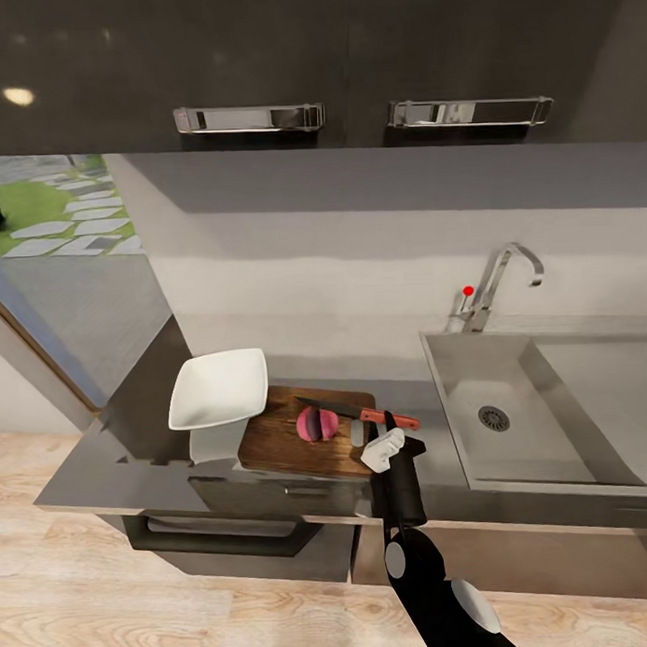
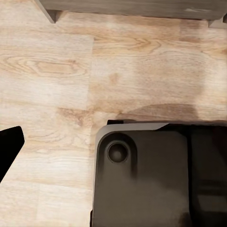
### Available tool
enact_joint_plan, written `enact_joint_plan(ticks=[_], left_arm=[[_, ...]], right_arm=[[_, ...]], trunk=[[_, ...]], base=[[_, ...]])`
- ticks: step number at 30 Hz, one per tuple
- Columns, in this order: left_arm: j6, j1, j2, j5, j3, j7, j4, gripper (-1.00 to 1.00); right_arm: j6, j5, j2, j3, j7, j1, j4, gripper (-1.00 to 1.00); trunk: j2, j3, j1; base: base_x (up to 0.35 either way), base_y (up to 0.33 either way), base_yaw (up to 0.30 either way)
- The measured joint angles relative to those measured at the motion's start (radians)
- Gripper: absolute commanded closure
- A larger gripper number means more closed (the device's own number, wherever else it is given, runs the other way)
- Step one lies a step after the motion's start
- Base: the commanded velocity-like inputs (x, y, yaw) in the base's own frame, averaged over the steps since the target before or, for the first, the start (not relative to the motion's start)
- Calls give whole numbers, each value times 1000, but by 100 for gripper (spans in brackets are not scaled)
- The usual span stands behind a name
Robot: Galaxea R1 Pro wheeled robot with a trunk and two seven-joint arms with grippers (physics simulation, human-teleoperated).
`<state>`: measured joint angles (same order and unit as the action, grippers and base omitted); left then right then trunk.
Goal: In the kitchen, take the Vidalia onion out of the sink, dice it on the chopping board with the paring knife, put the diced onion into the bowl on the countertop, then place both the paring knife and the chopping board into the sink.
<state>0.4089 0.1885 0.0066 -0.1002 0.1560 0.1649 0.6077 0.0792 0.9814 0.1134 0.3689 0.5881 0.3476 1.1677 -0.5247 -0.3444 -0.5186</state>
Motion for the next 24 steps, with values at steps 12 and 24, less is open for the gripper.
enact_joint_plan(ticks=[12, 24], left_arm=[[0, 0, 0, 0, 0, 0, 0, -100], [0, 0, 0, 0, 0, 0, 0, -100]], right_arm=[[0, 1, 0, 0, 0, 0, 0, 100], [0, 5, 0, 0, 0, 0, -1, 100]], trunk=[[0, 0, 0], [0, 0, 0]], base=[[0, 0, 0], [0, 0, 0]])
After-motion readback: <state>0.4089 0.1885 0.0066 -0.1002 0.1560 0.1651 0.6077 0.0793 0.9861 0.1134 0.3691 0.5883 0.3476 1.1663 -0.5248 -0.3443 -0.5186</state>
